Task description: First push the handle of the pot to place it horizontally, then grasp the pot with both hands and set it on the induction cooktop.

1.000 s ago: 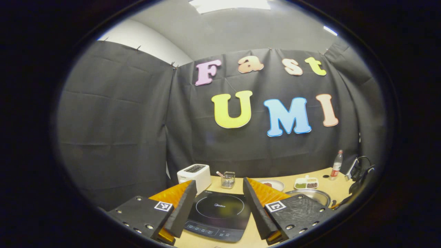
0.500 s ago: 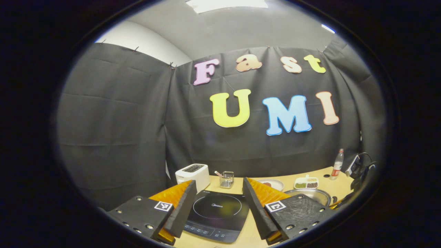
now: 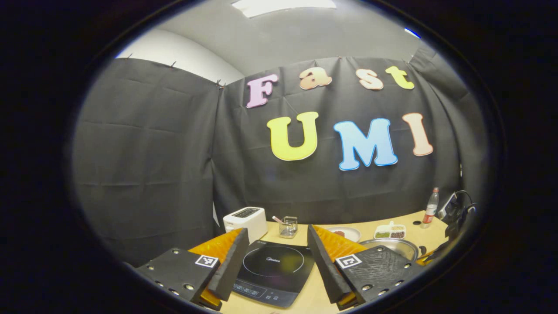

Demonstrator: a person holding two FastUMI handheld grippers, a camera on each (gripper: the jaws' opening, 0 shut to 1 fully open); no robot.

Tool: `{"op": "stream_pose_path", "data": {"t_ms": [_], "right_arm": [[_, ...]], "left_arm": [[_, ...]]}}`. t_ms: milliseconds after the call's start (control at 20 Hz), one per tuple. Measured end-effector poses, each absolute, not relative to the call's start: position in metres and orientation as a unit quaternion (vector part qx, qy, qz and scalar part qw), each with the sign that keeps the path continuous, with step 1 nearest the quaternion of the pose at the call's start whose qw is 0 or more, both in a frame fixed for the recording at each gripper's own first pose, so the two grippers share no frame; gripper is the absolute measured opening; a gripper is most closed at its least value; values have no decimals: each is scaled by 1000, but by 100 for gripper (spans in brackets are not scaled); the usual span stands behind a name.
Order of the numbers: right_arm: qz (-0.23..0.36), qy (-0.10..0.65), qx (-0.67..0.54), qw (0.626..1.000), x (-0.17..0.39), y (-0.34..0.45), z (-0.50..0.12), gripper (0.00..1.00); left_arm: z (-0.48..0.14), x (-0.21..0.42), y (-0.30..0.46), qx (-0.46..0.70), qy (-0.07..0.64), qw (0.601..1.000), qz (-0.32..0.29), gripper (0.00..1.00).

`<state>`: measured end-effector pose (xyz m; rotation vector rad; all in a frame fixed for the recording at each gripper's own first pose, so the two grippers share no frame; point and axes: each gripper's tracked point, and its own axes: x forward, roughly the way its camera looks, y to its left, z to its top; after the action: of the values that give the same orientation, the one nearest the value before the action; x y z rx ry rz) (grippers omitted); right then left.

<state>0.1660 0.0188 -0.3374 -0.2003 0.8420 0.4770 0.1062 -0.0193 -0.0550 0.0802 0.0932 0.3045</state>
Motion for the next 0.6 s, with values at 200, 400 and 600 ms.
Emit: {"op": "stream_pose_path", "data": {"t_ms": [200,400,600], "right_arm": [[223,400,-82,885,180,10,-338,2],[213,389,-56,895,193,4,-334,2],[201,381,-55,901,202,-1,-337,2]], "left_arm": [[-58,105,-32,46,52,984,162,80],[-61,102,-48,51,58,983,165,80],[-67,108,-64,51,63,985,153,80]]}}
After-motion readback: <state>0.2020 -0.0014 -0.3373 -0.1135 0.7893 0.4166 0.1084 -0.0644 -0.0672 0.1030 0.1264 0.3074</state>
